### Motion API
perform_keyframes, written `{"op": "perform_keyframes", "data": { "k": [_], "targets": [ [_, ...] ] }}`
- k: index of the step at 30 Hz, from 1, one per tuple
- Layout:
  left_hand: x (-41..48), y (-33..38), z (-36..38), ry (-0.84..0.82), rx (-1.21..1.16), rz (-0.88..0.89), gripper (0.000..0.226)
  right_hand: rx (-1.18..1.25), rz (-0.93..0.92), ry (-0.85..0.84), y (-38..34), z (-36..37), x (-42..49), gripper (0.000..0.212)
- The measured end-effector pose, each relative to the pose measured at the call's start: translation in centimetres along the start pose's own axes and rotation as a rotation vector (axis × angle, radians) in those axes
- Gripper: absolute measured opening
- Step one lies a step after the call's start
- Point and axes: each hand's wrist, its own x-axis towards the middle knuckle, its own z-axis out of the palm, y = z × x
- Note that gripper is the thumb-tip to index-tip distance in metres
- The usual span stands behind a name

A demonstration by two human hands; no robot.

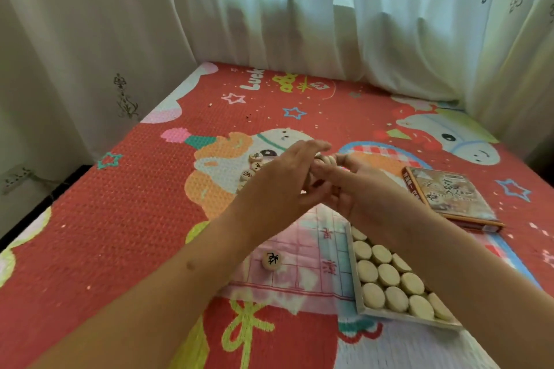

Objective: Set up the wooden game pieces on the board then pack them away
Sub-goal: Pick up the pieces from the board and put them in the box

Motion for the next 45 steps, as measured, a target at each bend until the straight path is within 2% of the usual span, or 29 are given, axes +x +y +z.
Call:
{"op": "perform_keyframes", "data": {
  "k": [3,5,10,12,15,18,20,23,25,28,31,35,37,40,42,45],
  "targets": [
    [0.8,2.4,0.7,0.039,-0.017,0.02,0.022,0.055,0.013,-0.041,-0.4,-1.4,-1.6,0.047],
    [1.2,3.7,1.2,0.013,0.0,0.015,0.02,0.061,0.036,-0.045,-0.7,-3.0,-2.6,0.053],
    [1.5,6.8,3.8,-0.177,0.029,0.061,0.022,-0.026,0.098,-0.034,-0.9,-8.4,-5.3,0.038],
    [1.4,7.5,5.0,-0.25,0.005,0.027,0.027,-0.077,0.12,-0.021,-0.9,-10.4,-5.9,0.034],
    [1.1,8.4,7.0,-0.291,-0.105,-0.143,0.022,-0.306,0.103,0.102,-0.5,-13.2,-6.7,0.019],
    [0.8,8.4,8.5,-0.382,-0.105,-0.262,0.008,-0.425,0.102,0.125,0.2,-14.4,-6.9,0.016],
    [0.8,8.4,8.9,-0.426,-0.022,-0.247,0.008,-0.644,0.054,0.151,0.6,-14.5,-6.8,0.016],
    [0.7,8.1,8.7,-0.395,0.059,-0.203,0.011,-1.101,-0.13,0.25,0.6,-15.4,-6.6,0.025],
    [0.5,7.8,8.6,-0.383,0.107,-0.154,0.013,-1.215,-0.171,0.237,0.5,-16.1,-6.5,0.032],
    [0.3,7.8,8.5,-0.368,0.101,-0.105,0.013,-1.256,-0.151,0.174,1.0,-16.8,-6.4,0.038],
    [0.1,8.1,8.4,-0.362,-0.012,-0.121,0.014,-1.28,-0.125,0.148,1.6,-16.9,-6.1,0.034],
    [-0.2,8.1,8.3,-0.394,-0.034,-0.115,0.021,-1.282,-0.2,0.231,1.5,-16.8,-6.0,0.031],
    [-0.3,7.9,8.3,-0.376,-0.027,-0.128,0.022,-1.246,-0.242,0.205,1.5,-16.6,-6.3,0.039],
    [-0.3,7.7,8.4,-0.331,-0.032,-0.128,0.021,-1.311,-0.177,0.108,1.7,-16.1,-6.7,0.055],
    [-0.3,7.7,8.5,-0.305,-0.04,-0.124,0.019,-1.347,-0.167,0.137,1.8,-16.3,-6.5,0.058],
    [-0.2,7.9,8.8,-0.293,-0.037,-0.108,0.023,-1.253,-0.316,0.25,1.8,-16.2,-6.4,0.052]
  ]
}}
